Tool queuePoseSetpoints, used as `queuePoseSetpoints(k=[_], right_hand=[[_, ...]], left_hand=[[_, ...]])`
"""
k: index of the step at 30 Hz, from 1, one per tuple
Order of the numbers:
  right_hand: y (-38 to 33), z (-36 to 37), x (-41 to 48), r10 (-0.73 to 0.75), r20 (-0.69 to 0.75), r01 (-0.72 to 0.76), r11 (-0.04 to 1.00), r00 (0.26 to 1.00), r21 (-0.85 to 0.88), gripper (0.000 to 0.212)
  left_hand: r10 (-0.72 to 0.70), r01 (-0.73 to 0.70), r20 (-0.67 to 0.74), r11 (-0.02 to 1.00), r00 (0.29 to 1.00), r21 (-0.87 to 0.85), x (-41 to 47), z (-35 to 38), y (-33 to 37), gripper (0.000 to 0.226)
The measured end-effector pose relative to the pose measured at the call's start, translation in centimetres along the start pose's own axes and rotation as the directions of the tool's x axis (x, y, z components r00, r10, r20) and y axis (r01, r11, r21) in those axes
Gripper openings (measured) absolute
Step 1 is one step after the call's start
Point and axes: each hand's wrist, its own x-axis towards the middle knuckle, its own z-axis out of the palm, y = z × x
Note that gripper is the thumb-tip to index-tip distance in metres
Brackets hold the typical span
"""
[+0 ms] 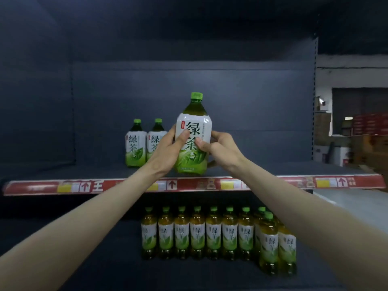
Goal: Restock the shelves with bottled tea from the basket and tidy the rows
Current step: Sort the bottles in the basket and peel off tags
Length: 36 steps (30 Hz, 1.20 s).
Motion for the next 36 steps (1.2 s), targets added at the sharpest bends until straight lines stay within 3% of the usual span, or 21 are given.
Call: queuePoseSetpoints(k=[6, 14, 24, 27, 30, 33, 36], right_hand=[[2.9, 1.4, 4.8, 0.094, -0.039, -0.096, 0.994, 0.995, -0.047, 0.033], [7.8, 1.8, 8.9, 0.136, -0.083, -0.147, 0.98, 0.987, -0.136, 0.036], [8.0, 2.6, 9.0, 0.162, -0.103, -0.186, 0.932, 0.981, -0.312, 0.05], [7.4, 2.4, 7.8, 0.158, -0.225, -0.239, 0.886, 0.961, -0.397, 0.06], [7.5, 2.6, 6.2, 0.116, -0.199, -0.194, 0.878, 0.973, -0.438, 0.056], [7.6, 3.1, 5.3, 0.124, -0.113, -0.163, 0.863, 0.986, -0.477, 0.061], [7.5, 3.4, 5.6, 0.109, -0.104, -0.147, 0.856, 0.989, -0.496, 0.052]], left_hand=[[-0.074, 0.075, -0.033, 0.996, 0.997, 0.039, 3.3, -0.1, -3.6, 0.029], [-0.174, 0.174, -0.027, 0.985, 0.984, 0.017, 4.7, 1.2, -7.3, 0.032], [-0.243, 0.255, -0.091, 0.954, 0.966, 0.159, 5.2, 0.7, -8.3, 0.041], [-0.326, 0.344, -0.122, 0.923, 0.937, 0.17, 4.2, 0.0, -8.1, 0.049], [-0.301, 0.315, -0.095, 0.924, 0.949, 0.216, 3.0, -0.5, -7.8, 0.053], [-0.249, 0.262, -0.081, 0.928, 0.965, 0.267, 2.1, -0.2, -7.5, 0.049], [-0.234, 0.239, -0.051, 0.928, 0.971, 0.285, 2.2, 0.3, -7.5, 0.041]])
